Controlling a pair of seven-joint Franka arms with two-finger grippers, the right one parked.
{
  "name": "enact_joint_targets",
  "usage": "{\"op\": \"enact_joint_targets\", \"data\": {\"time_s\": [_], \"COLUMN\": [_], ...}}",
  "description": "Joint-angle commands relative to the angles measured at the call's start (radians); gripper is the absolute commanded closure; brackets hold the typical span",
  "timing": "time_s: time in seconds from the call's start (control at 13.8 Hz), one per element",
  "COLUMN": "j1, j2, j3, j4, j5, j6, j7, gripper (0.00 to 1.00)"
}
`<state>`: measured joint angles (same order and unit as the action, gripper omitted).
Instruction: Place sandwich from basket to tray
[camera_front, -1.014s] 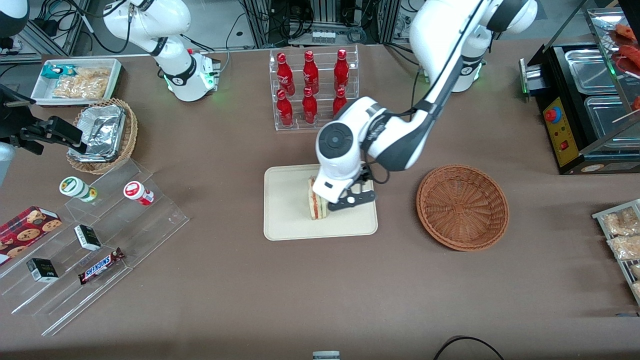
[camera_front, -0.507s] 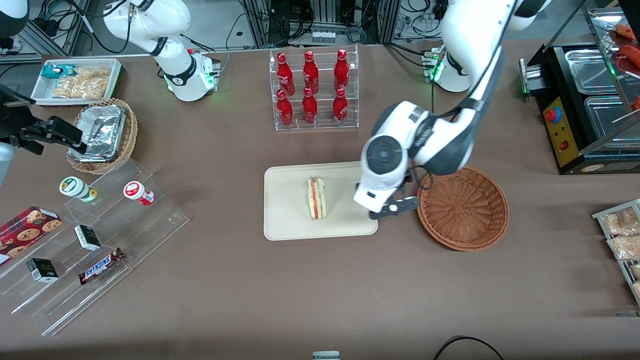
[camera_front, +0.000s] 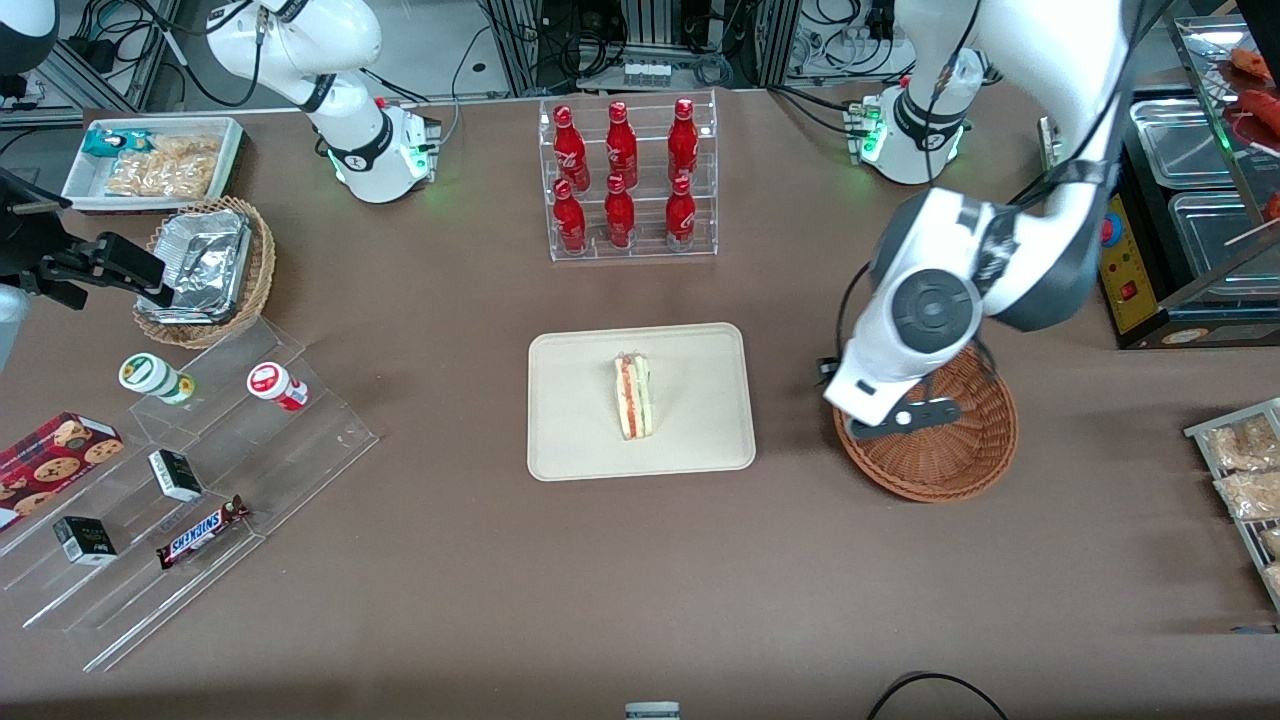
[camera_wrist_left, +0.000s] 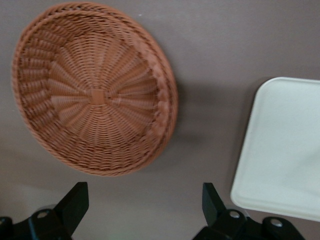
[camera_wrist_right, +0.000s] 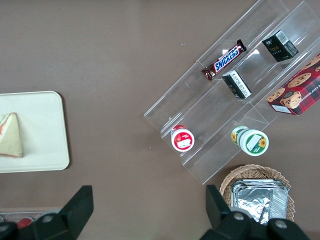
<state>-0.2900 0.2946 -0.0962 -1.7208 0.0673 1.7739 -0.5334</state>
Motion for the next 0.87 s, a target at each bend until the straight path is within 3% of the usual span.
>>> {"op": "enact_joint_targets", "data": {"time_s": [0.0, 0.8], "j1": [0.069, 0.339], "j2": [-0.118, -0.296], "j3": [-0.01, -0.115], "j4": [-0.103, -0.112], "j5": [-0.017, -0.05], "j6": [-0.001, -0.194], "j7": [0.103, 0.423], "gripper": [0.0, 0.0]}}
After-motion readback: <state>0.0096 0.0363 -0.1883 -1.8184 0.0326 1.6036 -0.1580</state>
